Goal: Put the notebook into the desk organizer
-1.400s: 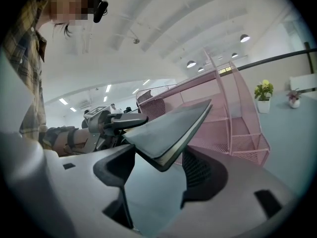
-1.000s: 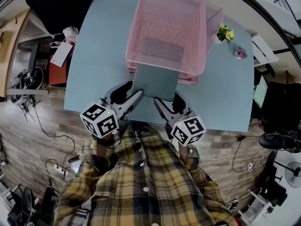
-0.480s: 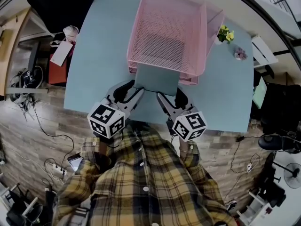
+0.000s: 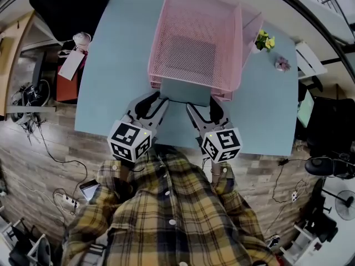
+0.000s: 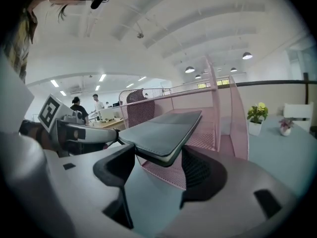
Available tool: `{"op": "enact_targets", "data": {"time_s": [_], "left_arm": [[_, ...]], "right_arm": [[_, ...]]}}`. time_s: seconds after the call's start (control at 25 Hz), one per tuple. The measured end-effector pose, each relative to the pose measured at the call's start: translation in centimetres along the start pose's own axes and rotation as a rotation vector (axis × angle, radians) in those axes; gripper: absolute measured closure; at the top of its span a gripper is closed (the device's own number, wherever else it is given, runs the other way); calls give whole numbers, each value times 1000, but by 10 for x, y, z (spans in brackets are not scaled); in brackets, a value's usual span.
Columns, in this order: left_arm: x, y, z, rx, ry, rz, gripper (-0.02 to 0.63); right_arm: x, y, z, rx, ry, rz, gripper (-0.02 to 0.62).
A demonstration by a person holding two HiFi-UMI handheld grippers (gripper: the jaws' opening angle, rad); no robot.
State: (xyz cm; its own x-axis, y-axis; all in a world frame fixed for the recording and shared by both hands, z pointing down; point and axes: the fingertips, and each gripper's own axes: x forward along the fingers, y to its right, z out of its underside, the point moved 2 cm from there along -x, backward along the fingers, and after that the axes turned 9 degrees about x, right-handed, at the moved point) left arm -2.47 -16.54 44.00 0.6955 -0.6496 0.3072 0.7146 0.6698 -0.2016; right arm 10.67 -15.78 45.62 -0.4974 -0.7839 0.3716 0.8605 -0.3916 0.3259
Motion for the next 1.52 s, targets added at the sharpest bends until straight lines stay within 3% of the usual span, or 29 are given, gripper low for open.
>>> {"op": "enact_targets", "data": {"time_s": [0.52, 1.52], "left_arm": [[4, -1, -2, 16, 5, -26, 503], [22, -26, -17, 44, 35, -117, 549]], "right_arm": [[2, -1, -8, -153, -9, 62, 301], [31, 9, -22, -219, 15, 142, 302]]}}
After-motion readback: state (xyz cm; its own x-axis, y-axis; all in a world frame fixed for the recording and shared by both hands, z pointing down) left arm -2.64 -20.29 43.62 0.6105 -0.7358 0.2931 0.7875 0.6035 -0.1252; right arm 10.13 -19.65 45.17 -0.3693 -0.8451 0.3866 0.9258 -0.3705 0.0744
